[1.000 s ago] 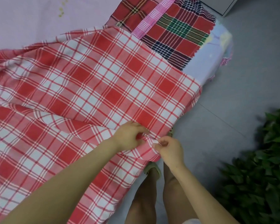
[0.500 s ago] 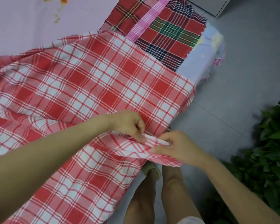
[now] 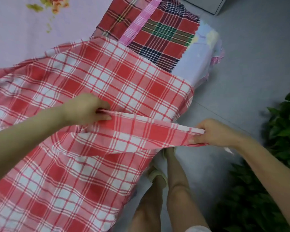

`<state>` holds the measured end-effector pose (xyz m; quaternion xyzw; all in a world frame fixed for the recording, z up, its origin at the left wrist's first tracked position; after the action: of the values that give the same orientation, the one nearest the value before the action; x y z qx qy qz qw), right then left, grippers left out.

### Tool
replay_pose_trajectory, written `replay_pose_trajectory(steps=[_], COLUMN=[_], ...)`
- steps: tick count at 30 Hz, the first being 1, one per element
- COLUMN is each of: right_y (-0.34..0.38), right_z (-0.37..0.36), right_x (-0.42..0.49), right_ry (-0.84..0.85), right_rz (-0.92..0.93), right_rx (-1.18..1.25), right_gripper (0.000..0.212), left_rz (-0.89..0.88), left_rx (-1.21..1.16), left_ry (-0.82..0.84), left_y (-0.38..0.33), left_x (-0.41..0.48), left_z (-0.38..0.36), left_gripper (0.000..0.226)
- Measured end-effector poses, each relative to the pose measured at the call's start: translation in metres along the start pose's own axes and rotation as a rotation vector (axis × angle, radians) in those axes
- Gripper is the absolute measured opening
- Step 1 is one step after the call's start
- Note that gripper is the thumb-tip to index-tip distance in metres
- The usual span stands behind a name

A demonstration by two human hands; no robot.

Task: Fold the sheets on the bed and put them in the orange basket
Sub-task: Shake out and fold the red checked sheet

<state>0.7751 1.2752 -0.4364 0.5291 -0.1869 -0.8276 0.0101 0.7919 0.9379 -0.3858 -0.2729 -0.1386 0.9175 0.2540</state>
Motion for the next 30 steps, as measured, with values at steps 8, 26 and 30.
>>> replay_pose_trajectory(steps=[8,26,30], right_y=[-0.034,-0.07,-0.071], right_z=[0.031,0.04,0.048], right_x=[0.022,0.126,0.135], right_ry=[-0.258,-0.64,-0.639], right_rz=[-0.061,-0.533,-0.594], right_rx=[-0.027,0.445,0.356], right_gripper=[0.033,0.029,0.022], left_rz=[0.678,0.627,0.596], left_rx=[-0.115,0.086,0.083], left_ry=[-0.49,-0.448,-0.32], left_y=[0.072,0.124,0.14], left_x=[-0.007,0.106,0.126], left_z=[0.023,0.124,0.108], left_gripper=[0.024,0.037,0.024])
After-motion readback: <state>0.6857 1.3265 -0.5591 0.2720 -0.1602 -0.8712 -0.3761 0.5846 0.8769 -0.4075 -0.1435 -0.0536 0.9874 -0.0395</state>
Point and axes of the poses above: each hand's wrist, its own x-axis towards the middle knuckle, its own z-axis out of the back of the hand, y = z × x, the point moved 4 cm from there along x, towards the middle knuckle, and after that the axes turned 12 degrees about -z, right-handed, at the moved point
